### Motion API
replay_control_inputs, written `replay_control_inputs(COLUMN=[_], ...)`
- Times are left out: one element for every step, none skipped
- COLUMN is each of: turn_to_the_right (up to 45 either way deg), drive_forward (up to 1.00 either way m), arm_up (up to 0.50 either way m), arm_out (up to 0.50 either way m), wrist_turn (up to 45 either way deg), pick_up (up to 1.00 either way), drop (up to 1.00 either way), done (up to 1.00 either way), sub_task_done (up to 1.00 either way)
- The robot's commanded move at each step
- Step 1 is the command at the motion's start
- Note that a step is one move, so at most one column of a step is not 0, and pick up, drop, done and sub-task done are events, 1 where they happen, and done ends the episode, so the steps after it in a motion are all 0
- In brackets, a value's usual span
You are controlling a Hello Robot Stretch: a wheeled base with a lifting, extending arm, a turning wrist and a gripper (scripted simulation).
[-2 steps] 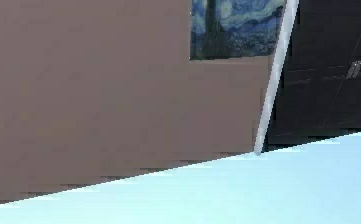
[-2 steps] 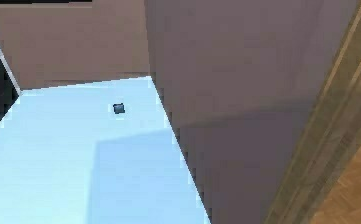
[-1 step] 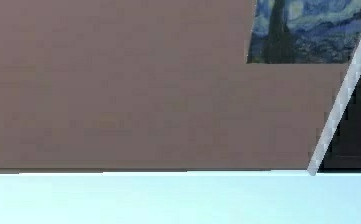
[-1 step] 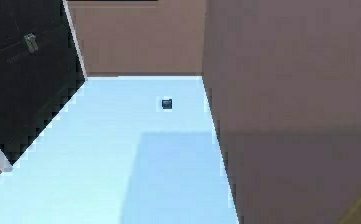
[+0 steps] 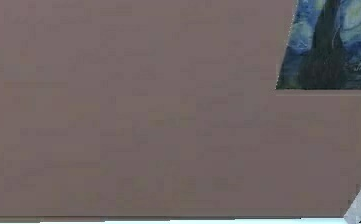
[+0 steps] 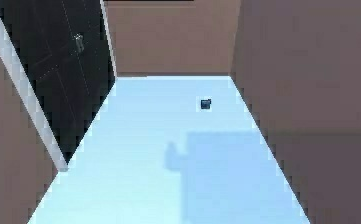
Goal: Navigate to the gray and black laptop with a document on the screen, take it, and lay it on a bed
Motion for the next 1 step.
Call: replay_control_inputs(turn_to_the_right=[-45.0], drive_forward=[0.0], arm_up=[0.0], arm_out=[0.0], wrist_turn=[0.0], pick_up=[0.0], drop=[0.0], done=[0.0], sub_task_done=[0.0])
